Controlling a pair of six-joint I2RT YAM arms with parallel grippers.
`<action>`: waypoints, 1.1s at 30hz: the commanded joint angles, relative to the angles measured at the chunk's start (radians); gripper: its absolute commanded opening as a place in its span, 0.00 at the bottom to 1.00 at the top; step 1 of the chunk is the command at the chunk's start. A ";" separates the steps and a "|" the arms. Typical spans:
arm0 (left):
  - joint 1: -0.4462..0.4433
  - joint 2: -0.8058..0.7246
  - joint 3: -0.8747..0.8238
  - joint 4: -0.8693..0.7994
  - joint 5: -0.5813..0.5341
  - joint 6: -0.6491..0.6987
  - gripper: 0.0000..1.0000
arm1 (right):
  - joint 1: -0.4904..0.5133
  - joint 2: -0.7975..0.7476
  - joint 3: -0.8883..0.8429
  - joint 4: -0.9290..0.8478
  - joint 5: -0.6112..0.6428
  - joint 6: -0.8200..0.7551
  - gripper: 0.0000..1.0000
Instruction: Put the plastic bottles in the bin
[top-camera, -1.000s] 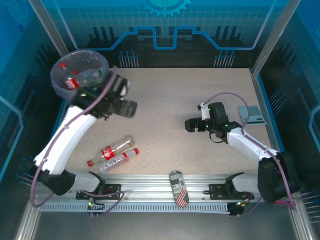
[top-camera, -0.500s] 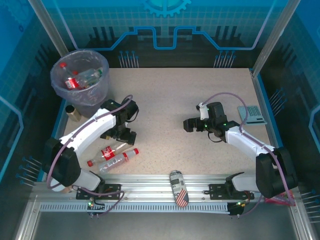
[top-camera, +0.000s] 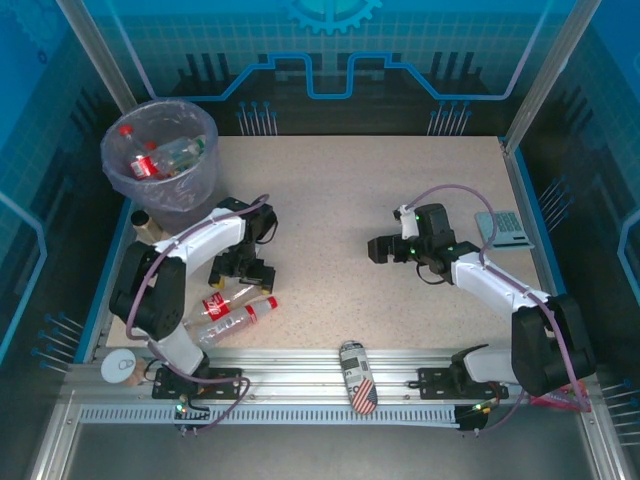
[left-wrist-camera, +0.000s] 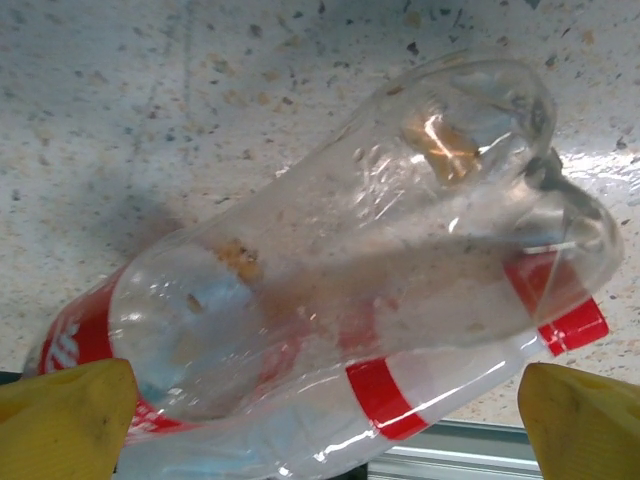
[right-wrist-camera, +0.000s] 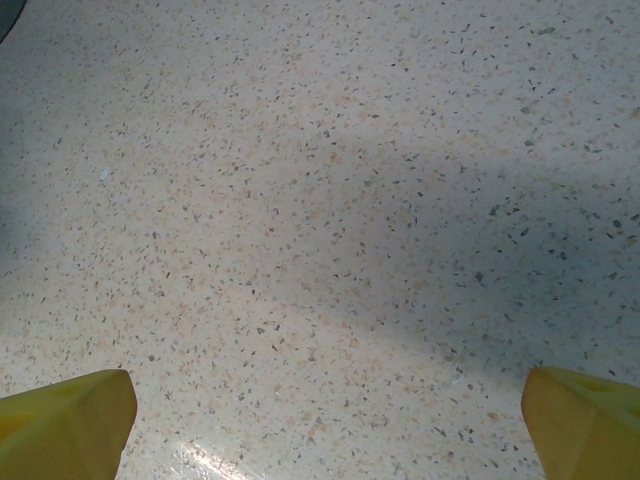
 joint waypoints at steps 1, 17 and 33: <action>0.002 0.043 -0.018 0.014 0.057 -0.002 0.98 | -0.020 0.015 0.032 0.013 -0.007 -0.016 1.00; -0.059 0.222 0.110 0.155 0.091 -0.001 0.79 | -0.028 0.015 0.037 -0.005 -0.004 -0.018 1.00; -0.056 0.241 0.131 0.290 0.181 -0.031 0.60 | 0.271 -0.152 0.014 -0.318 0.048 0.303 0.90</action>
